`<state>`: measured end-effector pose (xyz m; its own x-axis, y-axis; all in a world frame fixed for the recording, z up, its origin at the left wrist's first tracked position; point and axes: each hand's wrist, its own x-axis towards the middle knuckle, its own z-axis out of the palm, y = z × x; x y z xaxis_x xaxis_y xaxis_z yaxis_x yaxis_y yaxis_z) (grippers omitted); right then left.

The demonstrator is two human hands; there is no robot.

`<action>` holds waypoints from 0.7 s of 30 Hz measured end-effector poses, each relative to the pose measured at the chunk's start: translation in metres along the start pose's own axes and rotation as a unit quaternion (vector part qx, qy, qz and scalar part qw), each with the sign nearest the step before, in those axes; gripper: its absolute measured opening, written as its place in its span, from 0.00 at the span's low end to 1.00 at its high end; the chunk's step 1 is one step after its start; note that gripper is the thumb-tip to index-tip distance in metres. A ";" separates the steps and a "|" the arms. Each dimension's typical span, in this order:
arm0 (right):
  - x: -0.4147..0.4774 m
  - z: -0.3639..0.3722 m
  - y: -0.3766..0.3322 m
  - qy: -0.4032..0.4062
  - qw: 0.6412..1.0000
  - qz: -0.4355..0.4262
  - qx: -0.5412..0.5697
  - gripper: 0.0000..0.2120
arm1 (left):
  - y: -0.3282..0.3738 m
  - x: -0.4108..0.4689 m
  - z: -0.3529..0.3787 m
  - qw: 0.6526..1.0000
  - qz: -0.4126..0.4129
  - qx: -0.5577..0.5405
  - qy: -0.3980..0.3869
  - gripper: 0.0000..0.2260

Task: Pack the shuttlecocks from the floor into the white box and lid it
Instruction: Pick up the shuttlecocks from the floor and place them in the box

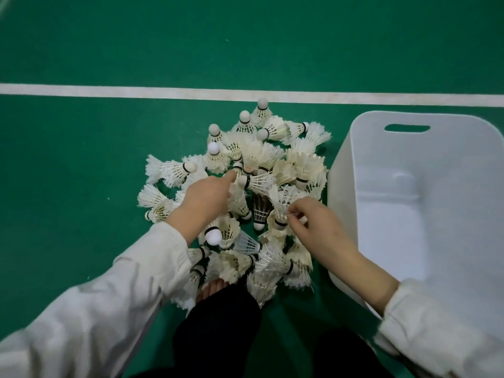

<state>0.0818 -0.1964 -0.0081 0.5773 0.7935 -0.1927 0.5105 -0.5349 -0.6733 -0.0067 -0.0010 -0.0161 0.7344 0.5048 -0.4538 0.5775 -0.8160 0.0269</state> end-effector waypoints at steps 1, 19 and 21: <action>0.000 -0.001 -0.001 0.004 1.000 -0.003 0.008 0.06 | 0.002 -0.002 -0.003 1.000 -0.005 0.002 0.007 0.11; 0.013 -0.125 0.092 0.097 0.964 0.234 -0.079 0.08 | 0.109 -0.059 -0.056 0.922 0.176 -0.296 0.175 0.07; 0.024 -0.109 0.108 0.066 0.969 0.223 -0.085 0.09 | 0.115 -0.058 -0.052 0.921 0.184 -0.300 0.169 0.06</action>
<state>0.2201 -0.2667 -0.0071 0.8355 0.4348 -0.3360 0.2827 -0.8644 -0.4158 0.0358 -0.1092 0.0591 0.9301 0.3670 -0.0153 0.2860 -0.6975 0.6570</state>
